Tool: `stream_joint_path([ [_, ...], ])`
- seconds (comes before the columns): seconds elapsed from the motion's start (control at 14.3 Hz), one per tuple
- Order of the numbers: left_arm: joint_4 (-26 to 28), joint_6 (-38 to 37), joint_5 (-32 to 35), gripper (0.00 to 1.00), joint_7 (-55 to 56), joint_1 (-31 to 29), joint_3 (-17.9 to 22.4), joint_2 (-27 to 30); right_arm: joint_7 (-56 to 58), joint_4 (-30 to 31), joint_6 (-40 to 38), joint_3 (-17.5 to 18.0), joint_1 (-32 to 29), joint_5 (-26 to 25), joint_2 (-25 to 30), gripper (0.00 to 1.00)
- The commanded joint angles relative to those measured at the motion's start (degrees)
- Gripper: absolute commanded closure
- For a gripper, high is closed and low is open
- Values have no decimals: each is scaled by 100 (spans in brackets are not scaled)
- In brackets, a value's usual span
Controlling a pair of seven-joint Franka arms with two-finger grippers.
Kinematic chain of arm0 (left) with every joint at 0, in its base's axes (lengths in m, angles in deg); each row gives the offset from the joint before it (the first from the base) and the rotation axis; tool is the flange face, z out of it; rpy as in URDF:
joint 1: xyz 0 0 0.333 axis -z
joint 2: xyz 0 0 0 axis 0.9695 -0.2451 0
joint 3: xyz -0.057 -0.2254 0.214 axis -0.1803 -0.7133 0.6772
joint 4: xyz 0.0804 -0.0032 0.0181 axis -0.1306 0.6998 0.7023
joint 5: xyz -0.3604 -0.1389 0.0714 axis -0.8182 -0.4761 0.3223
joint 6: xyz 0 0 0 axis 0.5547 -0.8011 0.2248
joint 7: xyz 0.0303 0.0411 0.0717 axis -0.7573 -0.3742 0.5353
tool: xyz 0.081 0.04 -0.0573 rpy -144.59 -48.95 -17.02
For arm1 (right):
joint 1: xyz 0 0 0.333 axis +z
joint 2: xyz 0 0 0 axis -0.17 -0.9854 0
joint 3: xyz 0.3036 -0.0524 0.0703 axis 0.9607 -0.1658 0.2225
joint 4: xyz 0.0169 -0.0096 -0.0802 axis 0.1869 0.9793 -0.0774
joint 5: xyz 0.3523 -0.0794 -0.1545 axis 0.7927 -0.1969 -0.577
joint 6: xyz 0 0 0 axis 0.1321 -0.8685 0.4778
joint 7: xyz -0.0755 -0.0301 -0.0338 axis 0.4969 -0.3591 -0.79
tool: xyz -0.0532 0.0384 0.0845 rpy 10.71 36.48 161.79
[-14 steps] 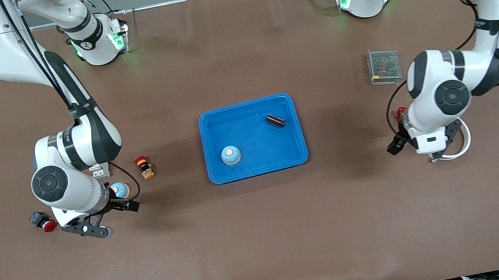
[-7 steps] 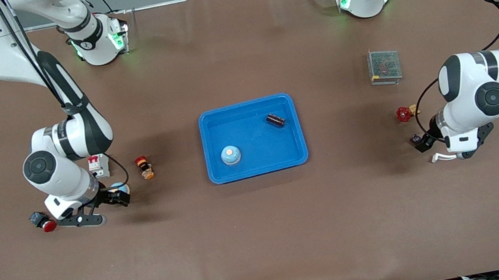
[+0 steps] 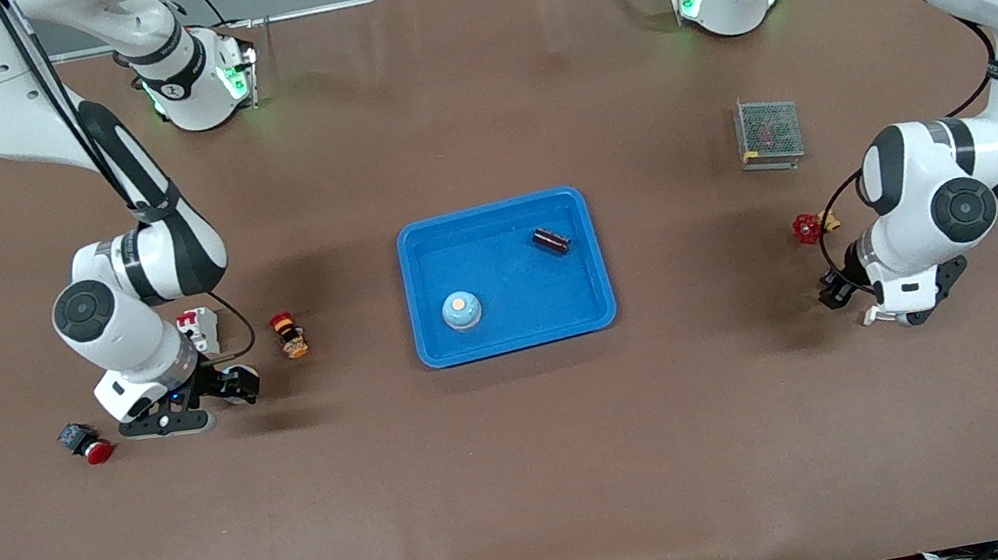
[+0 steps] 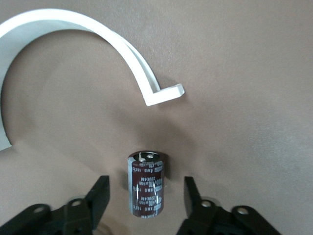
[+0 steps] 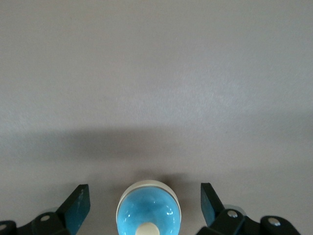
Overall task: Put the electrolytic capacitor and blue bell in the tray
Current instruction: 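Move the right gripper to the second bell while the left gripper reaches the capacitor, then grasp the second bell with the right gripper while the left gripper grasps the capacitor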
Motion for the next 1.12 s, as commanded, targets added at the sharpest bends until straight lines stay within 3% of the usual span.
stream_joint_path([
  [0.0,-45,29,108,47,21,-48,-53,-75,43,382,129,78,-84,-82,207,0],
  [0.35,-54,29,108,100,108,39,-61,-92,34,488,190,78,-93,-82,198,0],
  [0.63,-194,-41,55,100,354,197,-105,-22,34,471,252,78,-93,-82,163,0],
  [1.05,-502,-42,-41,100,1460,952,-114,-40,-27,444,226,78,-102,-82,49,0],
])
